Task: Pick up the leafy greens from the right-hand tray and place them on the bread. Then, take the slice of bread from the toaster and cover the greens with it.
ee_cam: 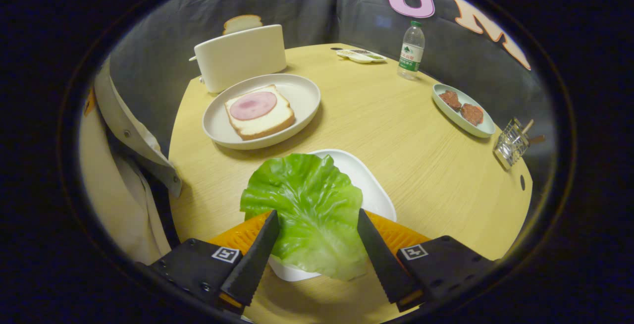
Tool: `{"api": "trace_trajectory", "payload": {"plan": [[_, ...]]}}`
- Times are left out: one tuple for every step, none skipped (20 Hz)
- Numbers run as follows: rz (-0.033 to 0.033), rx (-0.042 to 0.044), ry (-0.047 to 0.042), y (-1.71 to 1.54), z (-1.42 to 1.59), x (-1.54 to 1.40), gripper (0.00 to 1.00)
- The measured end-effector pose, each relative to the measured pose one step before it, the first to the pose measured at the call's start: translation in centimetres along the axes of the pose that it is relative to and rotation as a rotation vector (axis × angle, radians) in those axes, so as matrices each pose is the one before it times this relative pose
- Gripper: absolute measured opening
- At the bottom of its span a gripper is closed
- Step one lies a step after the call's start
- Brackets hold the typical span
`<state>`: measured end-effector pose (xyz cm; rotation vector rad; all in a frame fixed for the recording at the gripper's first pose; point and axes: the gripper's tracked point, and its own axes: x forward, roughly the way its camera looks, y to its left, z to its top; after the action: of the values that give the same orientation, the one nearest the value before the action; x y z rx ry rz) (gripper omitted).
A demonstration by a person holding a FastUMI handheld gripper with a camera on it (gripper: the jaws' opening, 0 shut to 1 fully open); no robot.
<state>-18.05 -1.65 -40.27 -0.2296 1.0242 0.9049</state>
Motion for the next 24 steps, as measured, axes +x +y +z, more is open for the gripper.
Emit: {"api": "trace_trajectory", "payload": {"plan": [[-0.00268, 0.00487, -0.00017, -0.013, -0.027, -0.092, 0.98], [-0.00246, 0.00290, 0.00249, 0.031, -0.005, 0.050, 0.97], [-0.00159, 0.00091, 0.00339, 0.033, 0.003, 0.139, 0.96], [-0.00151, -0.00467, -0.00393, 0.129, 0.052, -0.060, 0.95], [0.00098, -0.00374, -0.00113, 0.201, -0.051, 0.068, 0.85], [-0.00555, -0.00754, -0.00266, -0.045, 0.038, -0.078, 0.74], [-0.00624, -0.00358, 0.00187, 0.056, 0.002, 0.045, 0.64], [-0.00030, 0.00468, 0.00191, 0.062, -0.001, 0.016, 0.53], [-0.00694, -0.00278, -0.00144, 0.016, 0.033, -0.114, 0.53], [-0.00774, -0.00506, -0.00724, -0.099, 0.125, 0.364, 0.38], [-0.00264, 0.00251, 0.00712, 0.090, -0.089, -0.156, 0.23], [-0.01202, -0.00024, -0.00041, -0.121, -0.061, 0.371, 0.18], [-0.00625, -0.00510, -0.00138, -0.168, 0.319, -0.391, 0.13], [0.00462, 0.00270, 0.00956, 0.179, -0.189, -0.046, 0.09], [0.01018, 0.00373, 0.00622, 0.517, -0.075, -0.080, 0.09], [-0.00471, -0.00822, 0.00168, 0.004, 0.071, -0.127, 0.08], [-0.00366, -0.00514, -0.00274, -0.054, 0.213, -0.172, 0.08], [-0.00428, 0.00082, -0.00513, -0.027, 0.322, -0.302, 0.08], [-0.00569, 0.00297, -0.00820, -0.017, 0.255, -0.142, 0.08], [-0.00581, 0.00396, -0.00455, -0.095, 0.336, -0.285, 0.08], [-0.00408, 0.00493, -0.00432, 0.092, 0.214, -0.212, 0.08], [-0.00356, 0.00250, -0.00174, 0.110, 0.286, -0.200, 0.08], [-0.00742, -0.00326, -0.00207, -0.060, 0.175, -0.293, 0.08], [-0.00781, -0.00462, -0.00333, 0.067, 0.317, -0.219, 0.08]]}}
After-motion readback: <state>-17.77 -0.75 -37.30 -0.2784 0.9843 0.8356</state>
